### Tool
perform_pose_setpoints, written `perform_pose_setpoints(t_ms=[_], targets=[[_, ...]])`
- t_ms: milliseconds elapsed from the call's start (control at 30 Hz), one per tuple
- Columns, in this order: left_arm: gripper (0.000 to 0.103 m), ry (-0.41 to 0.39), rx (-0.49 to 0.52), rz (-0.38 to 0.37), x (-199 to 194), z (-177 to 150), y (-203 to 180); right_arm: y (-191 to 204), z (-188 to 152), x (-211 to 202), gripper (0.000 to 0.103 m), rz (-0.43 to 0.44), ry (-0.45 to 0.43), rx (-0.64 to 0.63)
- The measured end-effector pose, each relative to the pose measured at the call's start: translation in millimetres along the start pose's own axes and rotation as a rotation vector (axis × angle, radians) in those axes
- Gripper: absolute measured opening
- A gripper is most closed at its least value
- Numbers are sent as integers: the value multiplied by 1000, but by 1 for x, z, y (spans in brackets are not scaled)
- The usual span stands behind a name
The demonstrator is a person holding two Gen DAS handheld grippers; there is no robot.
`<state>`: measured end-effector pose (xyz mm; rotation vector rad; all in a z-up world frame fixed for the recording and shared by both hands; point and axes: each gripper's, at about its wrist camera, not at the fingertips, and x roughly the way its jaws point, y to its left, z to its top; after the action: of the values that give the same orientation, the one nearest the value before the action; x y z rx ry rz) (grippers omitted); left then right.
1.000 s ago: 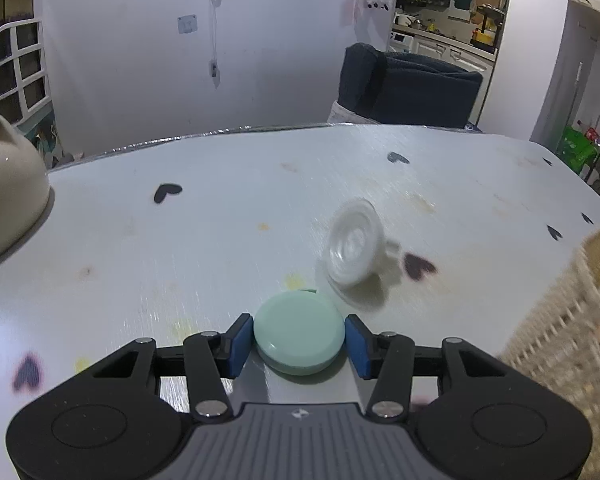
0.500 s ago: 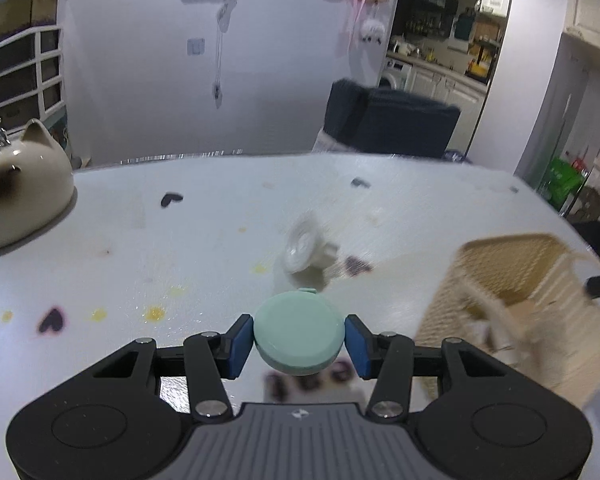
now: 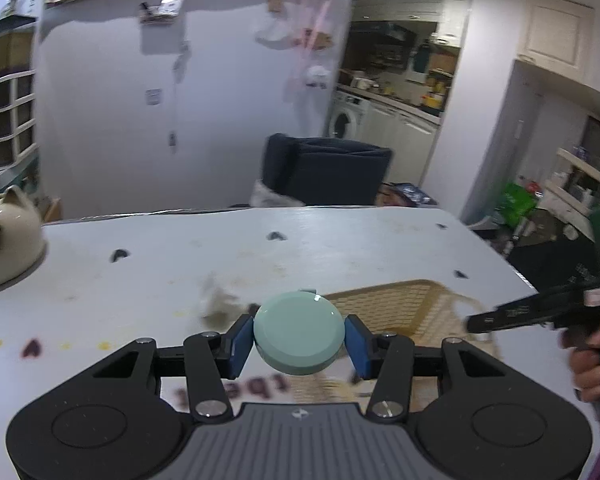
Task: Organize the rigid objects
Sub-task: 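Lower the disc into the basket and open the left gripper while the right gripper holds the basket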
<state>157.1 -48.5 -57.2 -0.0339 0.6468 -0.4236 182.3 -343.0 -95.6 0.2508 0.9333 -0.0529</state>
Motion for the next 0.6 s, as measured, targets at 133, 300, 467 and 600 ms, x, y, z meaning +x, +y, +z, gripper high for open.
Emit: perform_pose_setpoints(t_ms=[133,300,467,600], targets=[[50,19,29,-43,5,-1,-23,0,0,0,5,1,0,1],[50,51,57,-72,14,-6,-45,1,1,1,5,-1,2,-11],[50,112,98,-70,25,-12,-55,0,0,0,5,3,-3,-10],[50,154,126,-47,32,-17,-57,-1,-2,0,5,14,-9,-6]])
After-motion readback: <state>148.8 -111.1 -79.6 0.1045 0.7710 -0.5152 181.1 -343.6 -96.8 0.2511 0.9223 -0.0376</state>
